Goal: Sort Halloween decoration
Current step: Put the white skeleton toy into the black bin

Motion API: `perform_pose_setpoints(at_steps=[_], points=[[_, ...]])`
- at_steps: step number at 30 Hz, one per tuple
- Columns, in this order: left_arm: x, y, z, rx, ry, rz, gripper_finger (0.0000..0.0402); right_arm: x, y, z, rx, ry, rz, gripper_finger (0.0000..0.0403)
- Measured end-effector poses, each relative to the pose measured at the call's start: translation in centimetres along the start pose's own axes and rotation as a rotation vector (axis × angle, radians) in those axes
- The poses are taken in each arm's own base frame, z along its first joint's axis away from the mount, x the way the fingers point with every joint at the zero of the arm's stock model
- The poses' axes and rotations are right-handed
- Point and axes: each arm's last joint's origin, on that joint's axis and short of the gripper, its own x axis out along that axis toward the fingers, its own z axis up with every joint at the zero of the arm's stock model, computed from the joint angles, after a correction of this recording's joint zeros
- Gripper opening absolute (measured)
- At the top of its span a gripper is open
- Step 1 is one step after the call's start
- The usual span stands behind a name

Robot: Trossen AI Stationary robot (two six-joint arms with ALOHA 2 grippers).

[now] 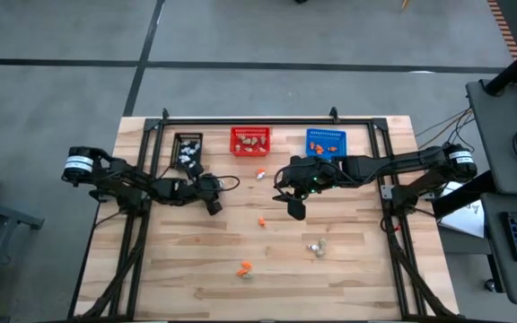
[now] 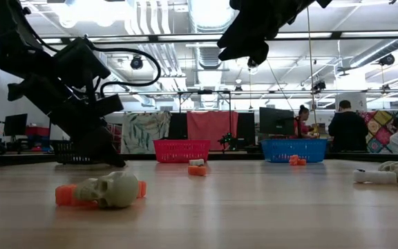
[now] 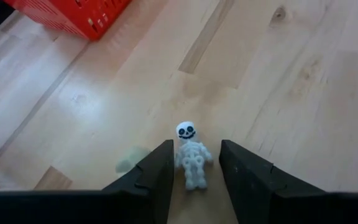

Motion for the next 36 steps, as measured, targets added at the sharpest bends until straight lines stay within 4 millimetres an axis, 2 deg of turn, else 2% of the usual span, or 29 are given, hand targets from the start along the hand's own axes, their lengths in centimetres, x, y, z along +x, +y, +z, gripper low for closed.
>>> perform_pose_setpoints(at_steps=[3,12,18,22,28,36], points=[[0.0,0.0,0.0,0.001,0.003,-0.007,0.0102,0.0,0.0,0.0,0.000,0.000,0.000,0.0169],[-0.1,0.0,-0.1,0.006,0.010,-0.020,0.0016,0.0,0.0,0.0,0.000,0.000,0.000,0.0169],[-0.9,-0.1,0.5,-0.001,-0.022,-0.057,0.0007,0.0,0.0,0.0,0.000,0.000,0.000,0.0169],[-2.3,-0.2,1.9,-0.015,-0.072,-0.136,0.0004,0.0,0.0,0.0,0.000,0.000,0.000,0.0169],[-5.1,0.7,4.7,-0.033,-0.109,-0.146,0.0002,0.0,0.0,0.0,0.000,-0.005,0.001,0.0169],[-9.1,4.9,7.7,-0.045,0.021,0.134,0.0002,0.0,0.0,0.2,0.006,-0.020,0.004,0.0169]])
